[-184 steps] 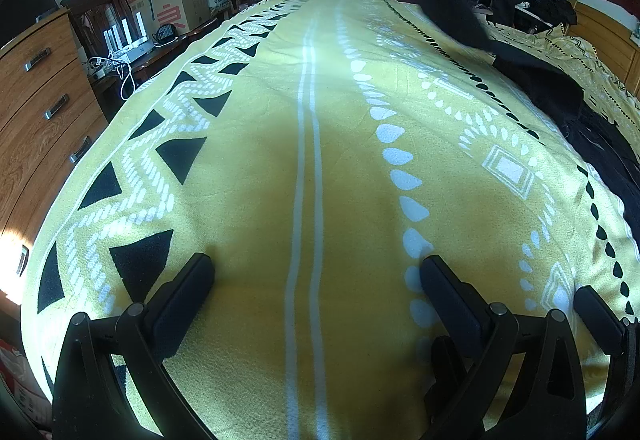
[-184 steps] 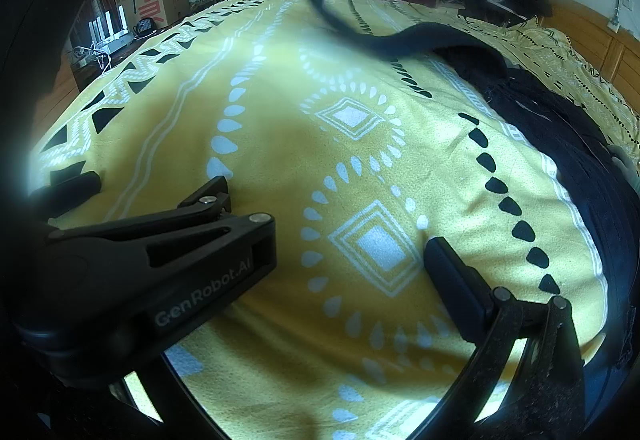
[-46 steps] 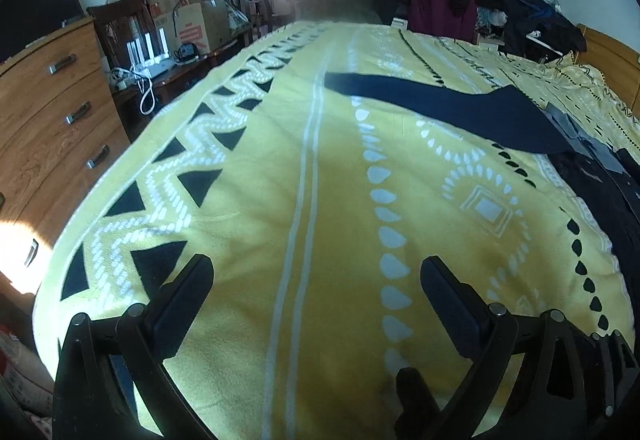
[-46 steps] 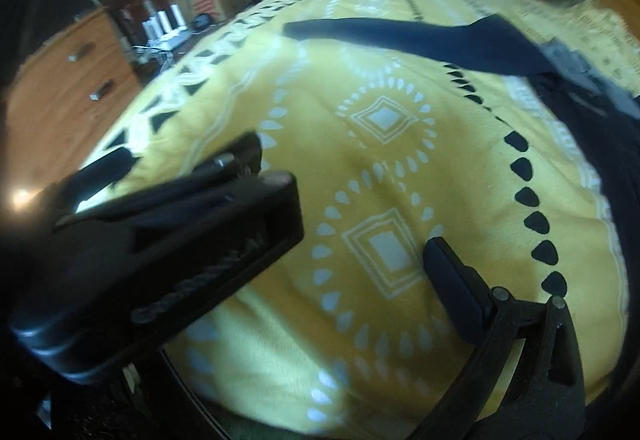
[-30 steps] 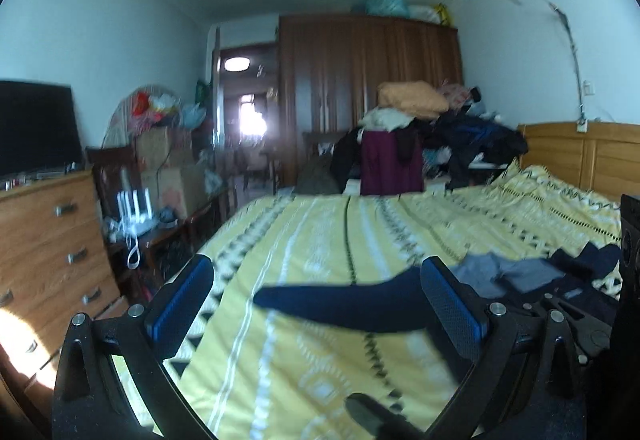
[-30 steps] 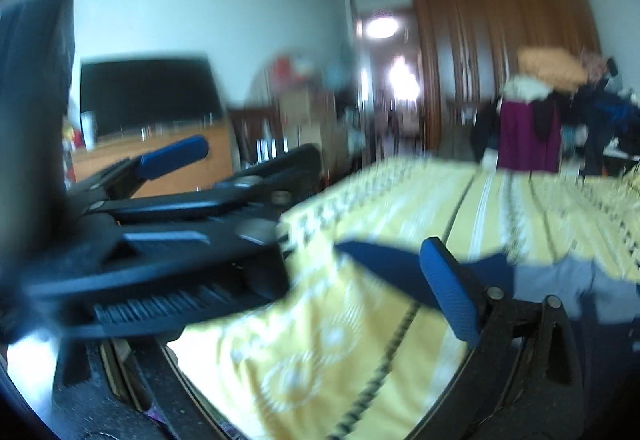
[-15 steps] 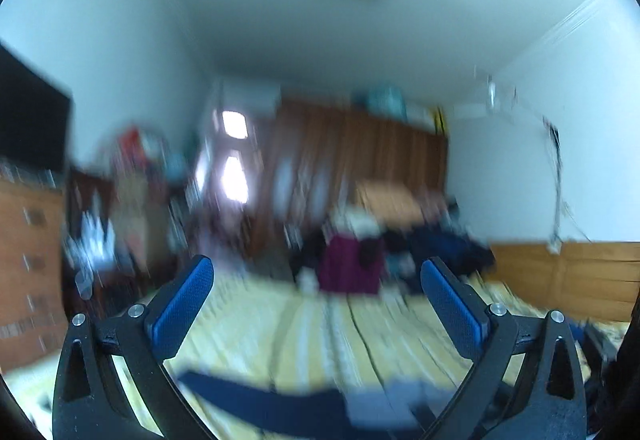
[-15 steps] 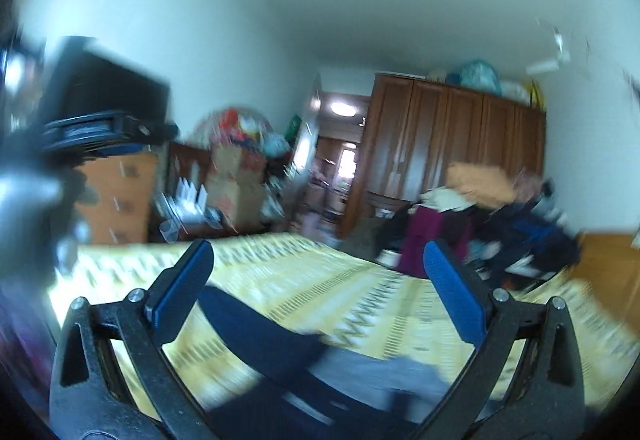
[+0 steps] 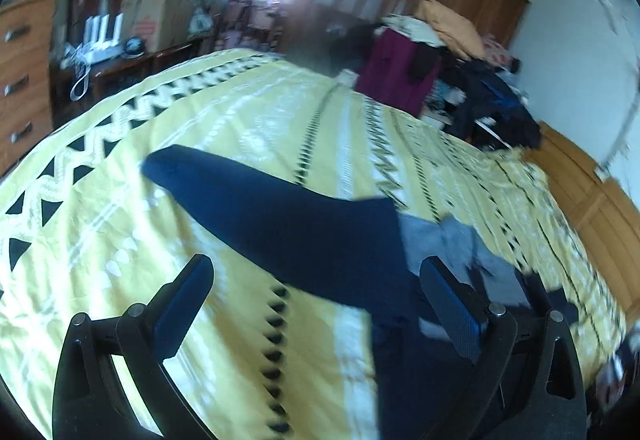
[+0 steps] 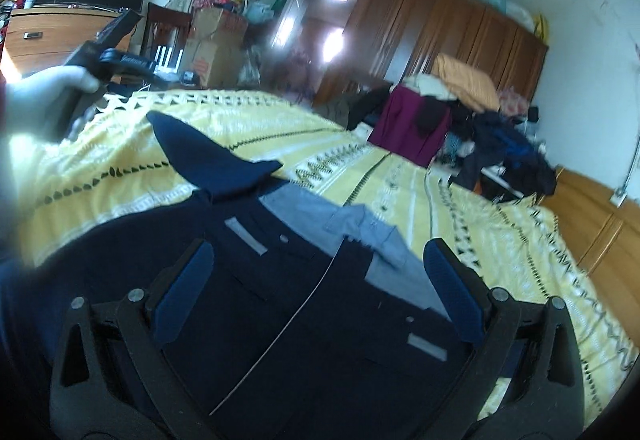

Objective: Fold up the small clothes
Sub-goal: 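Close the left tool on the extended navy sleeve cuff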

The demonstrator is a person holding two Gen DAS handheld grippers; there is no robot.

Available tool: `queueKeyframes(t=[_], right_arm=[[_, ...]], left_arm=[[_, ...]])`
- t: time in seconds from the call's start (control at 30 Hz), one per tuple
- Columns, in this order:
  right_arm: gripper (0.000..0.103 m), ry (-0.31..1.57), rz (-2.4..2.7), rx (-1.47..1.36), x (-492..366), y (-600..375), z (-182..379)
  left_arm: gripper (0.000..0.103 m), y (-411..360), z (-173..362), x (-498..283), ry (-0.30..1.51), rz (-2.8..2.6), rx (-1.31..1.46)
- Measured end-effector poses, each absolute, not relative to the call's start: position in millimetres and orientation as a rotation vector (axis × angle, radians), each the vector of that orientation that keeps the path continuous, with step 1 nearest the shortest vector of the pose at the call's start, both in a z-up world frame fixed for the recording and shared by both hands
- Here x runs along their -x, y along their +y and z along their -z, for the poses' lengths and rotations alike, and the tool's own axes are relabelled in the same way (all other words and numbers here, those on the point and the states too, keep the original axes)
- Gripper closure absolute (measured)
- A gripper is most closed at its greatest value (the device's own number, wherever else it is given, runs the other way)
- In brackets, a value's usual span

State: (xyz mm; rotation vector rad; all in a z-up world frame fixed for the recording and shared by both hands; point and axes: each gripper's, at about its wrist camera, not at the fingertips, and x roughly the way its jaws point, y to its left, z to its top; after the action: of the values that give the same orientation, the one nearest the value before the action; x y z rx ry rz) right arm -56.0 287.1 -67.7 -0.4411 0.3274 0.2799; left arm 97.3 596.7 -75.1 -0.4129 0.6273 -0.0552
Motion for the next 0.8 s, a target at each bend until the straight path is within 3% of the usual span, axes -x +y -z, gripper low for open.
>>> queueKeyframes(t=[0.1,0.23,0.33,0.47,0.6,0.63,0.67,0.7,0.8], right_arm=[[0.000,0.366,-0.295,0.407,40.3,268.1,85.8],[0.000,0.426,-0.306,0.360,18.6,261.8,101.2],[0.000,0.447,-0.317,0.348,2.4,263.0,109.7],[0.000,0.471,-0.350,0.335,-10.6,267.8,117.1],[0.000,0.497,-0.363,0.296,-16.6,264.3,117.7],[0.000,0.504,-0.361,0.279,-17.4,261.4,116.1],[0.000,0.508,-0.355,0.257,-17.4,257.3,112.7],[0.000,0.506,-0.348,0.238,-16.3,252.3,109.8],[0.000,0.506,-0.323,0.194,-15.4,235.4,102.6]], left_arm=[[0.003,641.6,105.9,-150.6,0.691,-0.022,0.496],[0.030,692.8,150.6,-210.9,0.814,-0.063,0.622],[0.035,710.4,195.5,-240.7,0.842,-0.119,0.710],[0.035,707.4,199.8,-254.5,0.740,-0.173,0.695],[0.037,704.6,202.9,-287.0,0.768,-0.157,0.658],[0.046,705.2,202.0,-290.9,0.778,-0.163,0.657],[0.072,704.3,197.4,-292.8,0.783,-0.171,0.654],[0.087,701.4,191.5,-295.3,0.782,-0.170,0.635],[0.093,672.2,146.9,-285.1,0.701,-0.086,0.517]])
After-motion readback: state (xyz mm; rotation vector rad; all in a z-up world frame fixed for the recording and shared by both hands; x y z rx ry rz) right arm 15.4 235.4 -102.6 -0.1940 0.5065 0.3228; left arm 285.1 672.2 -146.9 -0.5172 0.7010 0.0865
